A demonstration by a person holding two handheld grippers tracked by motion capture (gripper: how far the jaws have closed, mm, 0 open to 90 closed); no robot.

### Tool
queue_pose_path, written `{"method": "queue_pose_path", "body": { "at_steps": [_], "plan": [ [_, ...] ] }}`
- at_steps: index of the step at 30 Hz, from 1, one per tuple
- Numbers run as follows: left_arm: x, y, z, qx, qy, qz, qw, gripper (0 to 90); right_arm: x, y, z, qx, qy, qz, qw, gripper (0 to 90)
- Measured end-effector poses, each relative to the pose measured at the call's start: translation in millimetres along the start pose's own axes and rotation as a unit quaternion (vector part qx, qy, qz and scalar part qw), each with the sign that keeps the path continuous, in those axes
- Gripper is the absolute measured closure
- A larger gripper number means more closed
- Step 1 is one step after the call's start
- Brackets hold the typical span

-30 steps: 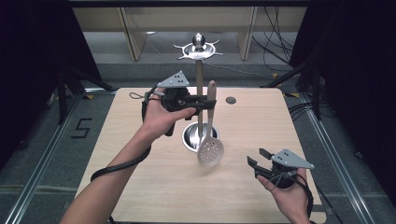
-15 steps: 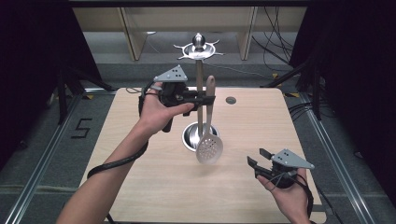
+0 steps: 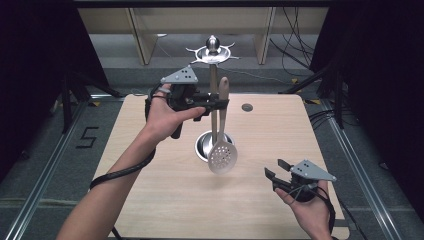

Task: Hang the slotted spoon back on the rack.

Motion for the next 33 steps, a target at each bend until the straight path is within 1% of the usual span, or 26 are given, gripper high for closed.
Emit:
{"method": "queue_pose_path", "body": {
  "at_steps": [2,3,4,7,8,9,11,12,14,15,16,17,18,20,21,23,24,26,27,28,29,33],
  "plan": [
    [-0.5,0.2,0.1,0.0,0.0,0.002,1.0,73.8,-0.1,-0.1,0.1,0.0,0.0,-0.001,1.0,44.5],
    [-0.9,0.3,0.3,0.001,0.001,0.003,1.0,73.8,-0.4,0.8,-0.4,0.001,0.007,0.006,1.0,44.5],
    [-1.3,0.0,0.6,0.001,0.0,0.003,1.0,73.8,-0.3,1.1,-1.1,-0.001,0.009,0.008,0.9999,44.5],
    [-2.6,-0.3,1.3,0.006,0.002,0.007,1.0,73.8,-0.2,1.7,-0.6,0.003,0.009,0.011,0.9999,44.5],
    [-3.2,-0.6,1.6,0.006,0.003,0.008,0.9999,73.8,0.1,1.2,1.0,0.007,0.002,0.005,1.0,44.5],
    [-3.6,-0.6,1.9,0.006,0.003,0.009,0.9999,73.8,0.2,1.0,-0.3,0.003,0.008,0.003,1.0,44.5],
    [-4.6,-1.0,2.5,0.005,0.003,0.008,0.9999,73.8,0.3,0.9,-0.3,0.002,0.008,0.003,1.0,44.5],
    [-6.1,-1.1,3.0,0.006,0.004,0.008,0.9999,73.8,0.2,1.2,0.7,0.007,0.004,0.006,1.0,44.5],
    [-6.8,-1.4,3.6,0.005,0.003,0.006,1.0,73.8,0.3,1.0,-0.3,0.002,0.007,0.004,1.0,44.4],
    [-7.5,-1.5,4.1,0.005,0.002,0.006,1.0,73.8,0.3,1.5,0.9,0.007,0.001,0.008,0.9999,44.4],
    [-9.1,-1.4,5.0,0.006,0.002,0.005,1.0,73.8,0.4,1.4,0.6,0.006,0.0,0.007,1.0,44.4],
    [-9.1,-1.4,5.0,0.006,0.002,0.005,1.0,73.8,0.5,1.3,0.7,0.007,0.0,0.007,1.0,44.4],
    [-9.9,-1.4,5.6,0.006,0.002,0.005,1.0,73.8,0.9,-0.3,1.1,0.006,-0.004,-0.003,1.0,44.4],
    [-11.1,-1.0,6.3,0.008,0.003,0.007,0.9999,73.8,1.0,-0.9,1.1,0.006,-0.005,-0.006,1.0,44.4],
    [-11.7,-1.0,6.7,0.009,0.003,0.006,0.9999,73.8,0.5,-2.0,1.0,0.004,-0.004,-0.014,0.9999,44.4],
    [-12.7,-1.2,7.1,0.01,0.002,0.006,0.9999,73.8,0.5,-2.1,0.9,0.004,-0.003,-0.014,0.9999,44.3],
    [-13.1,-1.2,7.1,0.009,0.002,0.007,0.9999,73.8,0.5,0.7,0.2,0.003,-0.004,0.004,1.0,44.3],
    [-13.9,-1.3,7.2,0.011,0.001,0.007,0.9999,73.8,0.6,0.8,0.1,0.003,-0.004,0.004,1.0,44.3],
    [-14.2,-1.4,7.1,0.012,0.001,0.007,0.9999,73.8,0.7,-0.7,0.7,0.003,-0.008,-0.005,1.0,44.2],
    [-14.4,-1.6,7.2,0.011,-0.001,0.006,0.9999,73.8,0.7,-0.7,0.7,0.003,-0.008,-0.005,1.0,44.2],
    [-14.6,-1.8,7.0,0.012,0.0,0.007,0.9999,73.8,0.8,-1.8,1.1,0.003,-0.01,-0.011,0.9999,44.3],
    [-15.4,-2.6,7.4,0.013,-0.001,0.008,0.9999,73.8,0.7,-1.8,1.0,0.002,-0.01,-0.012,0.9999,44.2]
  ]
}}
Point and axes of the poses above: each handheld gripper's, and its own axes: z roughly backward along the jaws, x roughly out of its underside, y roughly to its right, the point moved 2 cm from there along -z, roughly forward along the jaws, and after that the axes turned 2 degrees about z, right-handed, at the moved point
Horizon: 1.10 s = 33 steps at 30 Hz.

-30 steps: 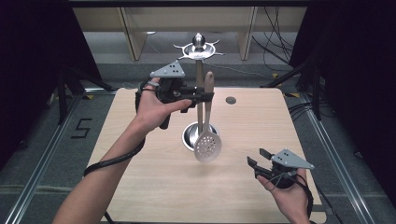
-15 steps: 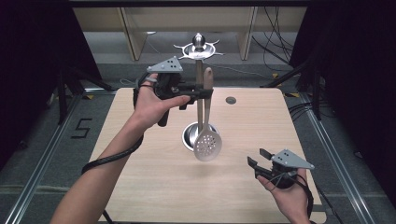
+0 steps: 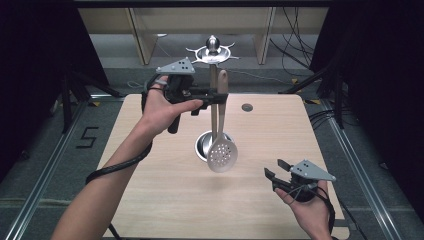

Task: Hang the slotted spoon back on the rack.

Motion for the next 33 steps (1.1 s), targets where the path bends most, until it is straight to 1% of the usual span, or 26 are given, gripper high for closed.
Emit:
{"method": "queue_pose_path", "body": {
  "at_steps": [7,8,9,11,14,15,18,20,21,22,27,31,32,33],
  "plan": [
    [-1.2,-0.3,-0.1,0.002,-0.002,0.0,1.0,73.8,0.0,-0.4,-0.6,-0.001,0.002,-0.003,1.0,44.3],
    [-1.4,-0.5,-0.4,0.004,-0.002,0.001,1.0,73.8,0.1,0.8,-1.8,0.0,0.007,0.004,1.0,44.3],
    [-1.6,-0.6,-0.4,0.003,-0.002,0.001,1.0,73.8,-0.1,1.7,-2.2,-0.004,0.009,0.009,0.9999,44.2],
    [-2.1,-0.9,-0.4,0.005,-0.003,0.001,1.0,73.8,0.0,1.4,-3.0,-0.008,0.013,0.006,0.9999,44.2],
    [-2.9,-1.3,-0.1,0.006,-0.002,0.003,1.0,73.8,0.1,1.7,-3.1,-0.005,0.013,0.009,0.9999,44.3],
    [-3.2,-1.5,0.0,0.005,-0.001,0.004,1.0,73.8,0.1,2.3,-1.8,-0.001,0.006,0.014,0.9999,44.3],
    [-3.8,-2.1,0.4,0.006,-0.002,0.005,1.0,73.8,0.2,2.2,-1.9,-0.002,0.004,0.012,0.9999,44.2],
    [-3.9,-2.2,0.7,0.005,-0.002,0.006,1.0,73.8,0.6,0.4,-2.5,-0.003,0.005,0.005,1.0,44.2],
    [-4.0,-2.0,0.8,0.005,-0.001,0.006,1.0,73.8,0.4,2.0,-2.4,-0.002,0.003,0.012,0.9999,44.2],
    [-4.1,-2.0,0.9,0.005,-0.002,0.006,1.0,73.8,0.6,2.2,-2.3,-0.002,0.002,0.013,0.9999,44.2],
    [-5.2,-2.3,2.0,0.006,-0.001,0.006,1.0,73.8,0.5,2.0,-2.4,-0.002,0.003,0.012,0.9999,44.1],
    [-5.9,-3.7,2.3,0.006,-0.001,0.01,0.9999,73.8,0.7,2.3,-2.5,-0.002,0.001,0.013,0.9999,44.1],
    [-6.1,-4.3,2.4,0.006,-0.001,0.01,0.9999,73.8,1.3,-0.3,-1.5,-0.002,-0.005,-0.003,1.0,44.1],
    [-6.3,-4.7,2.4,0.007,0.0,0.011,0.9999,73.8,1.3,-0.2,-1.5,-0.003,-0.006,-0.003,1.0,44.1]
  ]
}}
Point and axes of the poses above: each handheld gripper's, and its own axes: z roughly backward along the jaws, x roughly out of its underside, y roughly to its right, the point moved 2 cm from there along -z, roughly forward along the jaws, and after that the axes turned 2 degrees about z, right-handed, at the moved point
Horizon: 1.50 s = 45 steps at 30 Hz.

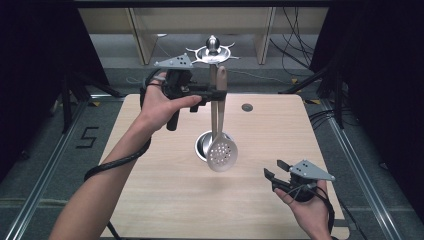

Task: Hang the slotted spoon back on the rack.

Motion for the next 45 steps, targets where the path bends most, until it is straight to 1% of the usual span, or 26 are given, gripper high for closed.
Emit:
{"method": "queue_pose_path", "body": {
  "at_steps": [4,5,7,8,9,10,12,13,14,21,30,32,33,34,35,36,37,38,40,41,45],
  "plan": [
    [-0.6,-1.4,0.7,0.0,0.0,0.001,1.0,73.7,0.4,0.4,0.0,0.0,-0.001,0.001,1.0,44.1],
    [-0.7,-1.4,0.9,0.0,0.0,0.001,1.0,73.8,0.7,1.1,-0.5,0.001,0.001,0.006,1.0,44.1],
    [-1.1,-1.6,1.4,0.0,0.001,0.003,1.0,73.8,0.6,0.8,-0.1,0.0,-0.002,0.001,1.0,44.1],
    [-1.4,-2.0,1.7,0.0,0.001,0.003,1.0,73.8,0.3,2.8,-0.9,-0.003,0.003,0.011,0.9999,44.1],
    [-1.6,-2.3,1.9,0.0,0.002,0.003,1.0,73.7,0.8,3.4,-2.0,0.001,0.007,0.015,0.9999,44.1],
    [-1.8,-2.6,2.2,0.0,0.001,0.003,1.0,73.7,0.9,3.3,-2.2,0.0,0.005,0.016,0.9999,44.1],
    [-2.1,-2.9,2.6,-0.001,0.001,0.005,1.0,73.7,1.0,3.0,-2.3,-0.001,0.005,0.014,0.9999,44.0],
    [-2.1,-3.4,2.8,-0.001,0.001,0.006,1.0,73.8,1.0,3.2,-1.9,-0.002,0.0,0.016,0.9999,44.0],
    [-2.0,-4.1,2.9,-0.001,0.001,0.007,1.0,73.7,1.3,0.5,-0.9,-0.003,-0.005,0.0,1.0,44.0],
    [-0.6,-9.0,3.1,0.0,0.002,0.017,0.9999,73.7,1.6,0.7,-0.9,-0.003,-0.006,0.001,1.0,44.0],
    [-1.3,-9.9,2.8,0.0,0.0,0.016,0.9999,73.7,1.8,0.5,-1.8,-0.005,-0.003,0.0,1.0,43.8],
    [-1.3,-9.9,3.1,0.0,0.0,0.016,0.9999,73.7,1.8,1.2,-1.9,-0.004,-0.002,0.004,1.0,43.8],
    [-1.4,-9.9,3.3,0.0,0.0,0.016,0.9999,73.7,2.0,0.7,-2.9,-0.006,0.004,0.0,1.0,43.8],
    [-1.4,-10.1,3.6,0.001,-0.001,0.015,0.9999,73.7,1.9,2.7,-4.0,-0.005,0.009,0.015,0.9998,43.8],
    [-1.3,-10.1,3.8,0.001,-0.001,0.015,0.9999,73.7,2.4,0.3,-3.7,-0.005,0.005,0.0,1.0,43.7],
    [-1.2,-10.1,4.0,0.002,-0.001,0.016,0.9999,73.7,2.4,0.3,-3.7,-0.005,0.005,0.0,1.0,43.7],
    [-1.1,-10.2,4.0,0.003,0.0,0.017,0.9999,73.7,2.7,0.6,-3.8,-0.004,0.003,0.002,1.0,43.7],
    [-1.0,-10.5,4.1,0.004,0.001,0.018,0.9998,73.7,2.4,2.6,-3.0,-0.001,-0.001,0.012,0.9999,43.7],
    [-0.7,-11.1,4.5,0.005,0.001,0.018,0.9998,73.7,2.3,2.6,-3.3,-0.003,0.0,0.014,0.9999,43.7],
    [-0.6,-11.2,4.4,0.006,0.002,0.021,0.9998,73.6,2.2,2.8,-4.1,-0.005,0.005,0.016,0.9998,43.7],
    [0.4,-13.9,4.4,0.011,0.006,0.03,0.9995,73.6,2.3,2.7,-3.9,-0.004,0.006,0.016,0.9998,43.7]
  ]
}}
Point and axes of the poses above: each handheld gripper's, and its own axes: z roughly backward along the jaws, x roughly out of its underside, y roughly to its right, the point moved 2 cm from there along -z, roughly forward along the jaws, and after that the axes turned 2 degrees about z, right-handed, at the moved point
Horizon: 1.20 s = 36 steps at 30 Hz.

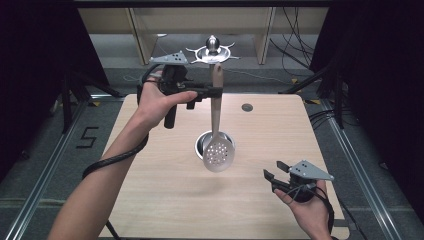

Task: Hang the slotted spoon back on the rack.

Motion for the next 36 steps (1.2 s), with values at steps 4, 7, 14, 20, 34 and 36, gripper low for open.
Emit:
{"method": "queue_pose_path", "body": {
  "at_steps": [4,7,14,20,34,36],
  "plan": [
    [0.6,-3.5,-0.1,0.003,0.006,0.01,0.9999,73.6,0.3,-0.4,-0.5,-0.006,0.0,-0.005,1.0,43.7],
    [0.4,-5.2,-0.4,-0.001,0.007,0.013,0.9999,73.5,0.3,0.7,1.0,0.004,-0.003,0.002,1.0,43.7],
    [0.4,-7.6,-0.6,-0.012,0.008,0.009,0.9999,73.1,0.8,-1.2,1.6,0.004,-0.007,-0.01,0.9999,43.7],
    [2.3,-9.2,-0.8,-0.026,0.011,0.003,0.9996,72.1,0.9,-1.2,1.9,0.004,-0.009,-0.009,0.9999,43.7],
    [13.0,-6.5,8.3,-0.093,0.015,-0.034,0.995,58.7,1.4,-0.5,1.6,0.004,-0.01,-0.008,0.9999,43.7],
    [16.4,-5.5,12.1,-0.102,0.017,-0.041,0.9939,53.2,0.8,1.4,1.3,0.006,-0.006,0.003,1.0,43.6]
  ]
}}
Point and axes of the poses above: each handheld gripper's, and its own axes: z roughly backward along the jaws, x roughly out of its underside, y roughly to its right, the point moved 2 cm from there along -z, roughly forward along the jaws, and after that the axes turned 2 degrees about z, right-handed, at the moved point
